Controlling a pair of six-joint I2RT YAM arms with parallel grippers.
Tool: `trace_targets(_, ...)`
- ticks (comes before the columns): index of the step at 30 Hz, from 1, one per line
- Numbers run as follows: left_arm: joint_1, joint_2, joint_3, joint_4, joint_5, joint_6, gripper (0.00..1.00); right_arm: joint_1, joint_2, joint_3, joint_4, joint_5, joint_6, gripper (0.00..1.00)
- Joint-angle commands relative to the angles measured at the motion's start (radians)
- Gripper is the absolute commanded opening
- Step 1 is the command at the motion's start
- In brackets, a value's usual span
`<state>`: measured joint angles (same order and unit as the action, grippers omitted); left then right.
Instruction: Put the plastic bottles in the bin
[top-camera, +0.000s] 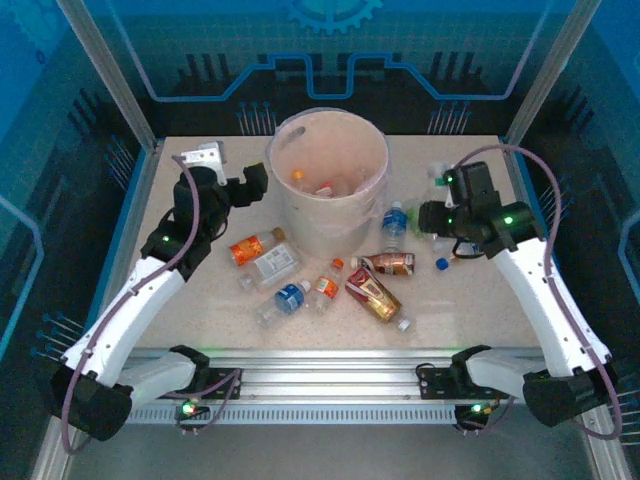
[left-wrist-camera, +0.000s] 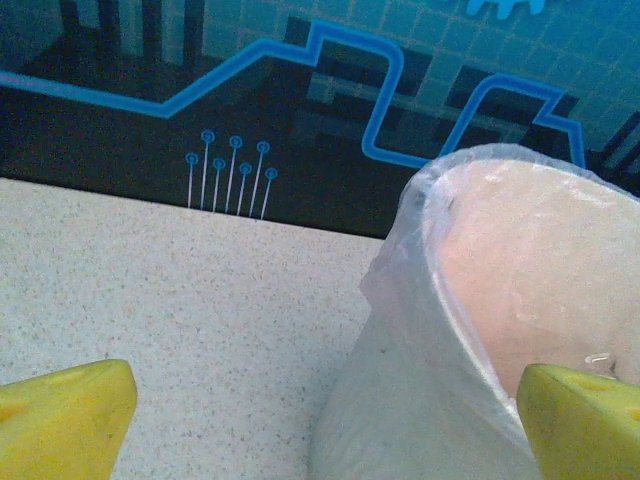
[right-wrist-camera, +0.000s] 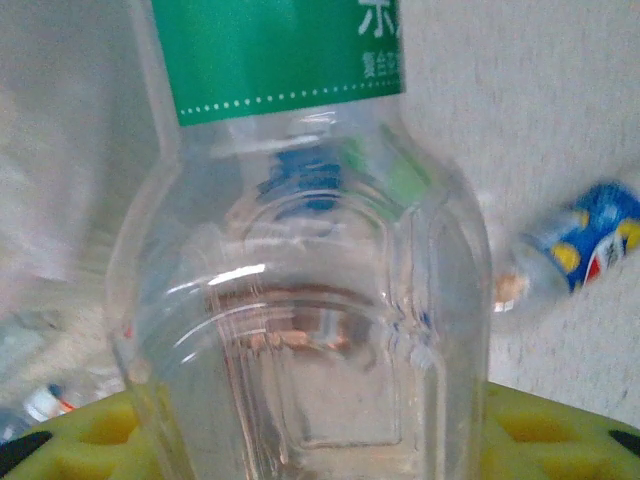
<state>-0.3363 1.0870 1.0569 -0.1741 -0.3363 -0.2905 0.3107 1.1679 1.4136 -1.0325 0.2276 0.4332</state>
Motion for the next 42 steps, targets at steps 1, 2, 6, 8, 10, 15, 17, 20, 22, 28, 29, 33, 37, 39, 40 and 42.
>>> trace_targets(1,0.011,-0.003,-0.028,0.03,0.003,-0.04,0.99,0.023,0.043,0.152,-0.028,0.008,-0.072,0.31)
trace_targets(2,0.011,0.0,-0.03,0.031,0.008,-0.042,0.99,0.029,0.061,0.194,-0.026,0.005,-0.084,0.31)
trace_targets(6,0.011,0.004,-0.029,0.029,0.019,-0.043,0.99,0.052,0.161,0.387,-0.017,-0.017,-0.13,0.31)
trace_targets(8,0.011,0.0,-0.032,0.03,0.012,-0.036,0.99,0.065,0.216,0.47,-0.01,-0.05,-0.144,0.3)
trace_targets(10,0.013,-0.002,-0.03,0.029,0.007,-0.032,0.99,0.08,0.276,0.556,-0.005,-0.084,-0.152,0.3)
trace_targets(15,0.013,-0.012,-0.03,0.028,0.004,-0.03,0.99,0.128,0.42,0.729,-0.011,-0.134,-0.172,0.29)
trace_targets(17,0.013,-0.016,-0.026,0.022,0.003,-0.03,0.99,0.141,0.469,0.781,-0.009,-0.153,-0.176,0.3)
trace_targets(20,0.013,-0.024,-0.028,0.018,0.004,-0.03,0.99,0.159,0.539,0.85,-0.011,-0.179,-0.182,0.29)
trace_targets(22,0.013,-0.028,-0.033,0.023,0.001,-0.03,0.99,0.17,0.586,0.897,-0.015,-0.196,-0.185,0.29)
trace_targets(28,0.014,-0.025,-0.04,0.028,0.003,-0.024,0.99,0.196,0.721,1.025,-0.059,-0.227,-0.204,0.29)
trace_targets(29,0.014,-0.028,-0.041,0.028,0.003,-0.023,0.99,0.2,0.742,1.042,-0.067,-0.23,-0.207,0.29)
trace_targets(33,0.014,-0.03,-0.043,0.027,0.0,-0.014,0.99,0.205,0.81,1.079,-0.091,-0.246,-0.217,0.29)
trace_targets(37,0.014,-0.029,-0.047,0.029,0.0,-0.01,0.99,0.211,0.853,1.088,-0.104,-0.254,-0.229,0.29)
trace_targets(39,0.014,-0.029,-0.046,0.03,0.0,-0.01,0.99,0.215,0.868,1.088,-0.111,-0.251,-0.238,0.29)
trace_targets(40,0.014,-0.029,-0.046,0.03,0.0,-0.01,0.99,0.218,0.874,1.088,-0.114,-0.249,-0.24,0.29)
trace_targets(42,0.014,-0.029,-0.046,0.029,0.001,-0.01,0.99,0.221,0.888,1.088,-0.12,-0.245,-0.25,0.29)
